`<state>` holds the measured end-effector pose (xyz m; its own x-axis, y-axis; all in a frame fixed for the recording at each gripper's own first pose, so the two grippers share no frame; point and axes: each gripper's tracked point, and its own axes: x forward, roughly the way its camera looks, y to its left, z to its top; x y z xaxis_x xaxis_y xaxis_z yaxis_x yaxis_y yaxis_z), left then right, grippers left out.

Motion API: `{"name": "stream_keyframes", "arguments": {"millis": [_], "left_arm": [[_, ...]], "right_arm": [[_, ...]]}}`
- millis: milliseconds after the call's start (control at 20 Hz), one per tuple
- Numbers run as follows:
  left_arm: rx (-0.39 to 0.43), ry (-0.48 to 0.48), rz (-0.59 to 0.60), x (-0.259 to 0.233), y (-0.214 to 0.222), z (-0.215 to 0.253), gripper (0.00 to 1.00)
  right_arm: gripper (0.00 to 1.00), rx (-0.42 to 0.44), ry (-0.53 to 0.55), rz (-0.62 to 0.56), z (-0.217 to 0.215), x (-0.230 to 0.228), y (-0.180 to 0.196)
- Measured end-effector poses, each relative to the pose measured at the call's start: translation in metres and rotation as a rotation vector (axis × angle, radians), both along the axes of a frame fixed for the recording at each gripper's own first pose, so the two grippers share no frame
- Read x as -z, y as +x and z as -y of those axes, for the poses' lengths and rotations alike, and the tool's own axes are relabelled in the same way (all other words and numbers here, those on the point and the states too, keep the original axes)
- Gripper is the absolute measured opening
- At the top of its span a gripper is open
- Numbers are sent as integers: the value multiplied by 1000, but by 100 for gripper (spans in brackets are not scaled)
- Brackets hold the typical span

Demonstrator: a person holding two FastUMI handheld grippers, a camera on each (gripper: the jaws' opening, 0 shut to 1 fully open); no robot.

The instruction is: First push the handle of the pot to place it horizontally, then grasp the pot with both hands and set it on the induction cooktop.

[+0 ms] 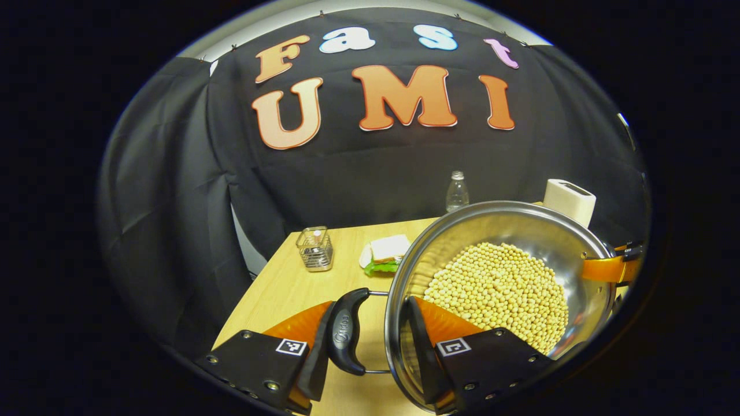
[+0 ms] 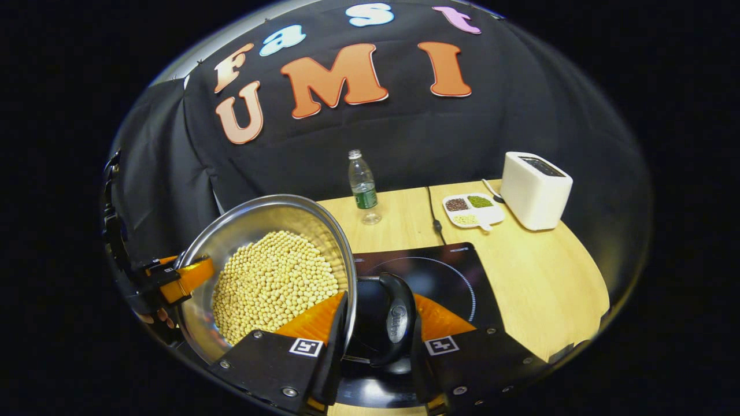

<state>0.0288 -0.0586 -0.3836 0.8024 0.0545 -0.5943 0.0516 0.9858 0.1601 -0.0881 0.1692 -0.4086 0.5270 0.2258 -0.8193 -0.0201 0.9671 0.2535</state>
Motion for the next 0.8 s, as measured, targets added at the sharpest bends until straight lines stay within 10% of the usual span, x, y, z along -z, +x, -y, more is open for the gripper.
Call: {"name": "stream_keyframes", "arguments": {"millis": [800], "left_arm": [[115, -80, -3, 33, 35, 138, 66]], "right_arm": [[49, 137, -100, 24, 129, 17, 12]]}}
